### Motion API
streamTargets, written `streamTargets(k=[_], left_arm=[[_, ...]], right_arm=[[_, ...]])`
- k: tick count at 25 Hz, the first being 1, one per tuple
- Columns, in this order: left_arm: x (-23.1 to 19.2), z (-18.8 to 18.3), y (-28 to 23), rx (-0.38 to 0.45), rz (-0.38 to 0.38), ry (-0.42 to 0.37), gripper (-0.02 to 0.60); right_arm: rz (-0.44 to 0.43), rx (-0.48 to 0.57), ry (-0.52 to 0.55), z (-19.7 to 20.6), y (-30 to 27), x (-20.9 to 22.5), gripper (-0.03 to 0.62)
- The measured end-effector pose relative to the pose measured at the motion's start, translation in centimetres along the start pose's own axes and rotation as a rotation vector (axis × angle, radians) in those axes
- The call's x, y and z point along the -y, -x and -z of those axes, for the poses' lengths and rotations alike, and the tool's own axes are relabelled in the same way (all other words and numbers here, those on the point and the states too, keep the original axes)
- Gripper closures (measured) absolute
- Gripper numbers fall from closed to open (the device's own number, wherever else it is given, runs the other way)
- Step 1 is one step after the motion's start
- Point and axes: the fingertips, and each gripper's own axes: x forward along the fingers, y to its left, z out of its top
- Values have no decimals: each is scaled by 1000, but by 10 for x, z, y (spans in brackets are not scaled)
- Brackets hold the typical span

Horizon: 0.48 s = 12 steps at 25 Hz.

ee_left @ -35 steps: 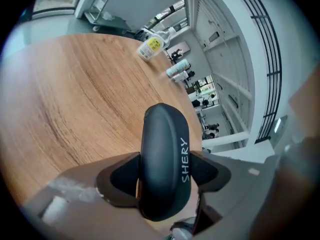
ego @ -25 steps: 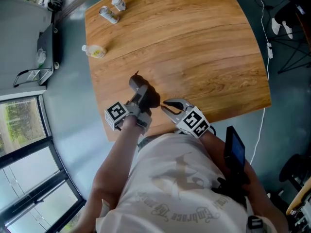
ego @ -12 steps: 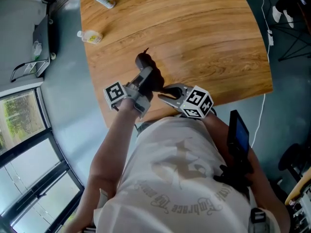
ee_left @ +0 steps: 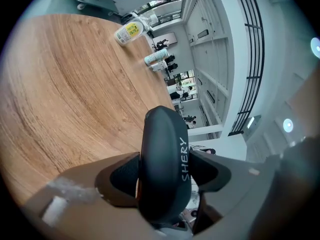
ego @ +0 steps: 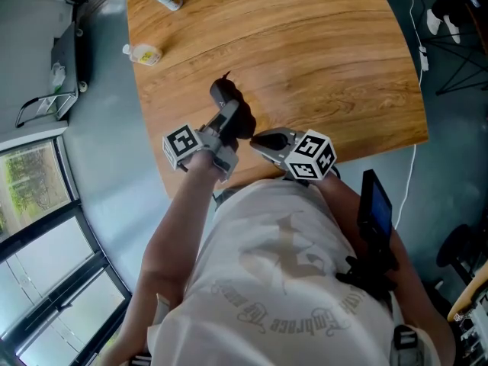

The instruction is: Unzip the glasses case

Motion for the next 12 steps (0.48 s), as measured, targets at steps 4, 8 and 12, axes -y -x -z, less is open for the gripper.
streamTargets(k=[4, 8, 12], left_arm=[[0, 3, 3, -9, -4, -17, 256], [9, 10, 0, -49, 38, -86, 260], [24, 18, -1, -88, 100, -161, 265]], right_arm=[[-48, 39, -90, -1, 1, -5, 574], [-105, 40, -152, 3, 2, -11, 582], [-156, 55, -244, 3, 3, -13, 586]])
